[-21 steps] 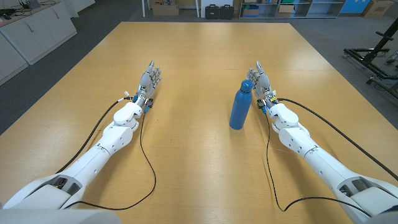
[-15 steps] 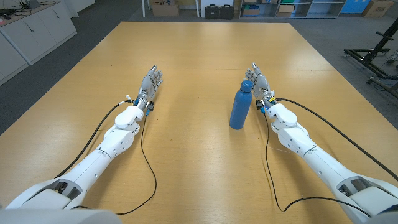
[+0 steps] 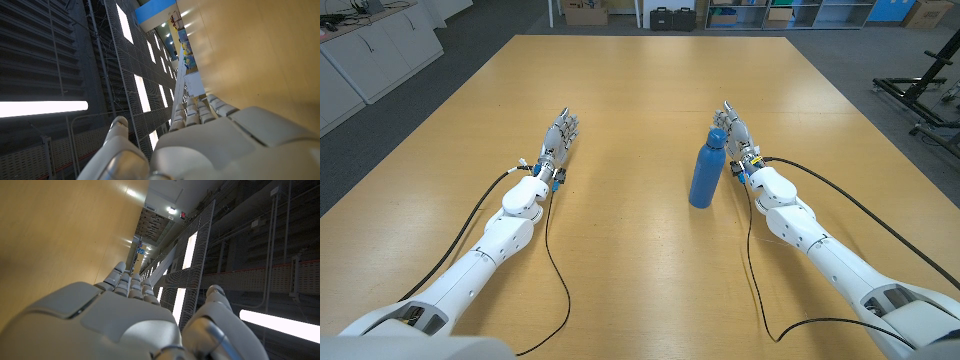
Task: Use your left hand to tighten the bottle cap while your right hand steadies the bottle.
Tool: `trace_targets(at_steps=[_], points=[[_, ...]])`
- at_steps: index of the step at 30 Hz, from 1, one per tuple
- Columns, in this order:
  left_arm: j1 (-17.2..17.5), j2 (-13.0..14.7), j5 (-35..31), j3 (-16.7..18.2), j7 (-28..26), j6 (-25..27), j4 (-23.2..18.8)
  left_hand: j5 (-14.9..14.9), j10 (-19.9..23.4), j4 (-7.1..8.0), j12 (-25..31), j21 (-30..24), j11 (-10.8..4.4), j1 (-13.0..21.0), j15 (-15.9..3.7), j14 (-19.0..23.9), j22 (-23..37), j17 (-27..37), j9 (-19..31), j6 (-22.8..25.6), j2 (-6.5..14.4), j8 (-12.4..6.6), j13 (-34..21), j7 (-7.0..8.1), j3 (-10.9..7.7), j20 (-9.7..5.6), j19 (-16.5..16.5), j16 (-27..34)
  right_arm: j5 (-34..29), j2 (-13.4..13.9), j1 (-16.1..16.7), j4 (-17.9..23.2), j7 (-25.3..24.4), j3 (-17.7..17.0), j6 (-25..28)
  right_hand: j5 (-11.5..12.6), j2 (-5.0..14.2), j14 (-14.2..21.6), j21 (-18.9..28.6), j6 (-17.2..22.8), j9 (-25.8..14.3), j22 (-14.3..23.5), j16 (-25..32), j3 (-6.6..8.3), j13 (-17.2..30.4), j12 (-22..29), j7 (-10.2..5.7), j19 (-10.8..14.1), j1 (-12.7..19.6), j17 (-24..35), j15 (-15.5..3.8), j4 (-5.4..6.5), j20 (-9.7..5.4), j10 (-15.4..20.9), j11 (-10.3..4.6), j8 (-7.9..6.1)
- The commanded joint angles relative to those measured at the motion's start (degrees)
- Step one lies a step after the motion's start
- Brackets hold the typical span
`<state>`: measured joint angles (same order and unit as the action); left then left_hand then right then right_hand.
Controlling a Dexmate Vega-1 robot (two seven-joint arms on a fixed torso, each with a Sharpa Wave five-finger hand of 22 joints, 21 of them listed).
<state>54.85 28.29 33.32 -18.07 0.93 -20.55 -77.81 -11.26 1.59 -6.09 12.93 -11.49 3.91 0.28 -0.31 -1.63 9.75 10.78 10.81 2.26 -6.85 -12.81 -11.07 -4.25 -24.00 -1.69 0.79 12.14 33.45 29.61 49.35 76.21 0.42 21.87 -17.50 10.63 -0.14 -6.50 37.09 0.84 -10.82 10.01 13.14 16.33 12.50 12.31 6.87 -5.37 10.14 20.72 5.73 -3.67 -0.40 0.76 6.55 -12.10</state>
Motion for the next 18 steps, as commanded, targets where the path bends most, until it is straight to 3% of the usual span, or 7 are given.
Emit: trace_targets(at_steps=[1,4,10,14,18], points=[[2.2,0.2,-0.6,1.4,0.7,-0.8,-1.2,-0.3,0.7,0.19,0.4,-0.2,-0.04,0.6,-0.08,0.6,0.3,0.1,0.2,0.7,0.4,-0.57,-0.3,-0.02,-0.41,-3.9,-0.5,0.4,-0.2,1.0,2.0,2.9,-0.5,-0.6,0.3,0.4,0.09,0.1,0.2,0.5,-0.1,0.2,0.2,0.17,0.0,0.4,2.41,0.5,0.8,0.1,-0.07,-0.16,0.11,0.4,0.15,-0.39],[2.5,0.3,-0.9,1.5,0.2,-0.5,-1.7,-0.3,1.0,0.19,0.5,-0.3,0.02,0.7,-0.06,0.9,0.3,0.1,0.2,1.0,0.6,-0.65,-0.3,0.01,-0.45,-3.87,-0.8,0.5,-0.2,1.3,2.2,3.4,-0.3,-0.6,0.5,0.2,0.5,2.1,-0.3,1.0,-0.1,0.2,0.9,0.22,-0.4,0.6,2.64,0.5,1.3,-0.2,0.62,-0.48,1.44,1.3,0.69,-0.38],[2.3,-0.4,-1.7,1.2,-0.1,-0.7,-1.7,-0.2,1.9,0.19,0.8,-0.2,-0.19,0.9,-0.07,1.5,0.3,0.0,0.2,1.6,0.9,-0.77,-0.3,0.03,-0.53,-3.77,-1.0,0.5,0.7,1.4,2.4,1.9,2.2,-0.9,-1.4,0.1,0.63,2.2,-0.9,1.3,-0.1,0.3,0.9,0.14,-0.5,0.9,2.51,-0.5,1.4,-0.3,0.51,-0.53,1.5,2.2,0.58,-0.37],[1.9,-1.1,-2.0,0.8,0.0,-1.2,-1.5,-0.2,2.4,0.19,0.9,-0.1,-0.34,0.9,-0.34,1.9,0.3,0.0,0.2,2.2,1.1,-0.91,-0.3,0.13,-0.55,-3.77,-0.8,0.6,1.4,1.7,2.8,1.1,4.0,-1.4,-3.3,0.0,0.77,1.9,-1.4,2.0,-0.1,0.3,0.7,0.05,-0.7,1.1,1.32,-1.2,1.4,-0.4,0.27,-0.56,1.32,2.9,0.21,-0.47],[2.2,-1.6,-4.0,0.2,-1.5,-2.0,-1.8,-0.2,2.8,0.18,1.0,-0.1,-0.5,1.0,-0.5,2.3,0.3,0.0,0.2,2.7,1.3,-1.01,-0.3,0.31,-0.57,-3.71,-0.9,0.7,2.3,2.2,3.4,0.6,6.3,-2.0,-5.3,-0.1,1.06,1.9,-2.9,2.8,-0.1,0.4,0.6,-0.13,-0.9,1.2,-0.12,-3.6,1.4,-0.7,0.32,-0.65,3.15,3.6,-0.8,-0.47]])
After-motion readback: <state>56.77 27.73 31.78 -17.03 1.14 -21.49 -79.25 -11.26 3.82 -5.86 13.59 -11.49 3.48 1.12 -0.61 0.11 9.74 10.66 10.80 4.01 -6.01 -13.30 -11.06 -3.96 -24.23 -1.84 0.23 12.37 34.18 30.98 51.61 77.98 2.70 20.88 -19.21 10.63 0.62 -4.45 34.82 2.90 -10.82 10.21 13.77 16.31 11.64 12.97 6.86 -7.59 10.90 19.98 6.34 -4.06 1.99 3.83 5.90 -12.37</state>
